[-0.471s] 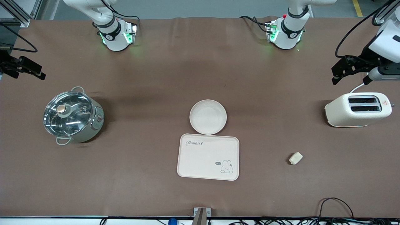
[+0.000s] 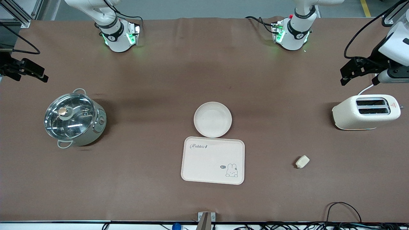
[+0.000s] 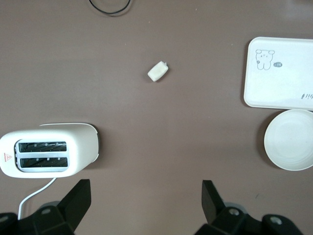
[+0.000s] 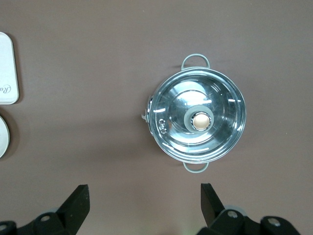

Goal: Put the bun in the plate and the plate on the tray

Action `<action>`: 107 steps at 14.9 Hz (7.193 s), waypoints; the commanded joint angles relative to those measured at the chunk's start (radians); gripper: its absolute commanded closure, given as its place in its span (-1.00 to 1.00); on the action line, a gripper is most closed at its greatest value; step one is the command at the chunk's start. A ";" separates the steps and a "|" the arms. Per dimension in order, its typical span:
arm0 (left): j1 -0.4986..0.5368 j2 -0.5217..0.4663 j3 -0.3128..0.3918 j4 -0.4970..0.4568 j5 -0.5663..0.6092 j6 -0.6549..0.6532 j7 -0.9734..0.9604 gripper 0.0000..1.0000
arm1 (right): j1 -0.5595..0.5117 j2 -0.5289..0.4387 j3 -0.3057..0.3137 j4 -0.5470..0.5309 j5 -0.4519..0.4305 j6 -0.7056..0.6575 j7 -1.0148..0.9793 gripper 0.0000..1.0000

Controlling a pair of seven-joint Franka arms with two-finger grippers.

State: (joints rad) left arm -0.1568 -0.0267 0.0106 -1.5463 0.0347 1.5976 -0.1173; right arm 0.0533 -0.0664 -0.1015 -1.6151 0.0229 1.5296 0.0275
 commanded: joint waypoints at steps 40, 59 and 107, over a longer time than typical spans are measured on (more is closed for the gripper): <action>0.085 0.792 -0.095 0.009 -0.105 0.865 0.722 0.75 | 0.766 0.715 0.003 -0.223 0.545 1.089 0.391 0.24; -0.357 0.781 -0.173 0.075 -0.102 0.660 -0.659 -0.17 | 0.767 0.737 0.003 -0.224 0.543 1.135 0.381 0.99; 0.187 0.047 -0.187 0.075 0.002 -0.041 0.013 -1.00 | 0.424 0.657 -0.065 0.179 0.355 0.594 0.321 -1.00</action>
State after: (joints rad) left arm 0.0272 0.0158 -0.1756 -1.4871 0.0376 1.5616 -0.1190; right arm 0.5036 0.7315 -0.1482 -1.3204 0.4453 2.1965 0.3865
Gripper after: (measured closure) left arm 0.000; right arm 0.000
